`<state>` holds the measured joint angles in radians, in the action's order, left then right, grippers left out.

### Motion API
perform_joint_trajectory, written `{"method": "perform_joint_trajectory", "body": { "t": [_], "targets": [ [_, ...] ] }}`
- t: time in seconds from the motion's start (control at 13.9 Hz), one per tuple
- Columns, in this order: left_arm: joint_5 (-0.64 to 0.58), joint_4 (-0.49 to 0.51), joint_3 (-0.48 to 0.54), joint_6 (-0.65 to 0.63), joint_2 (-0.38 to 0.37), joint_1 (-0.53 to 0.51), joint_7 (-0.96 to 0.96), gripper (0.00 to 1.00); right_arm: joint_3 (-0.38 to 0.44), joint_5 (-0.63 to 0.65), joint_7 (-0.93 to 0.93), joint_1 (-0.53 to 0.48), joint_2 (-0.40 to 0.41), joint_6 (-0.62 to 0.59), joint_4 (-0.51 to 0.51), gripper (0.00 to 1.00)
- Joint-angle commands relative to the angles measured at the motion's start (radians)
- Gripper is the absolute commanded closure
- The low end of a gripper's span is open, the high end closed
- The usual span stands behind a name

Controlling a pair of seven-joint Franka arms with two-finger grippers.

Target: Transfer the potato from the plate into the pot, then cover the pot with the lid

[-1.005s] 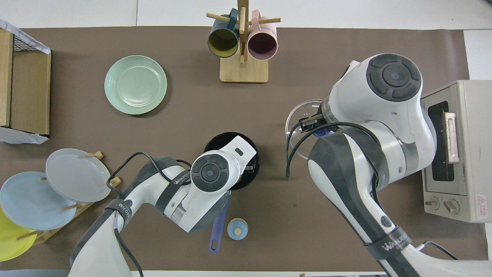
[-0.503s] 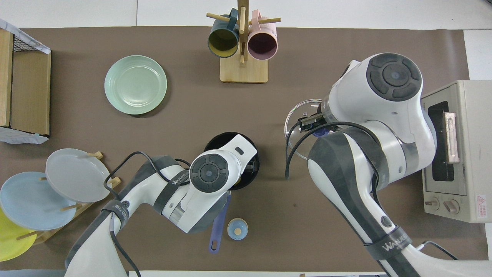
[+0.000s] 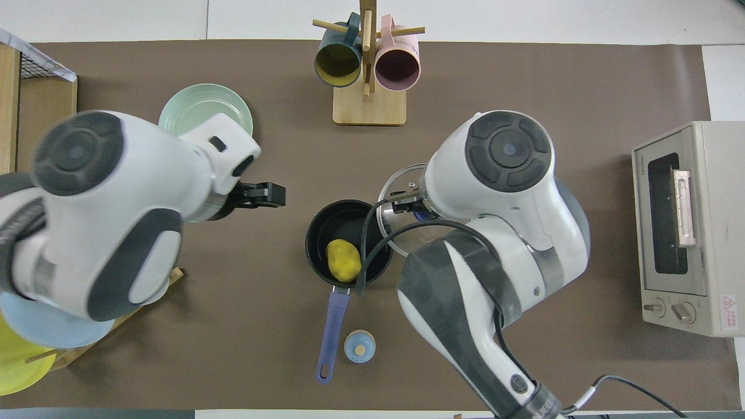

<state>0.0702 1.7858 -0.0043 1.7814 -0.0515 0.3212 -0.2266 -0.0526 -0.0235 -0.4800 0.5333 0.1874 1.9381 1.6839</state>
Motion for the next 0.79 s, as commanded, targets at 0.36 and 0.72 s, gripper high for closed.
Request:
{"method": "perform_joint_trajectory", "body": {
  "t": [0.36,0.72],
  "targets": [
    [-0.036,-0.082,-0.017,-0.149,-0.016,-0.251,0.315,0.00,0.002,0.117,-0.207,0.179,0.192,-0.013,-0.181,1.00],
    [-0.044,-0.192,-0.016,-0.230,0.028,-0.255,0.305,0.00,0.002,0.111,-0.226,0.171,0.195,-0.004,-0.153,1.00]
  ]
}}
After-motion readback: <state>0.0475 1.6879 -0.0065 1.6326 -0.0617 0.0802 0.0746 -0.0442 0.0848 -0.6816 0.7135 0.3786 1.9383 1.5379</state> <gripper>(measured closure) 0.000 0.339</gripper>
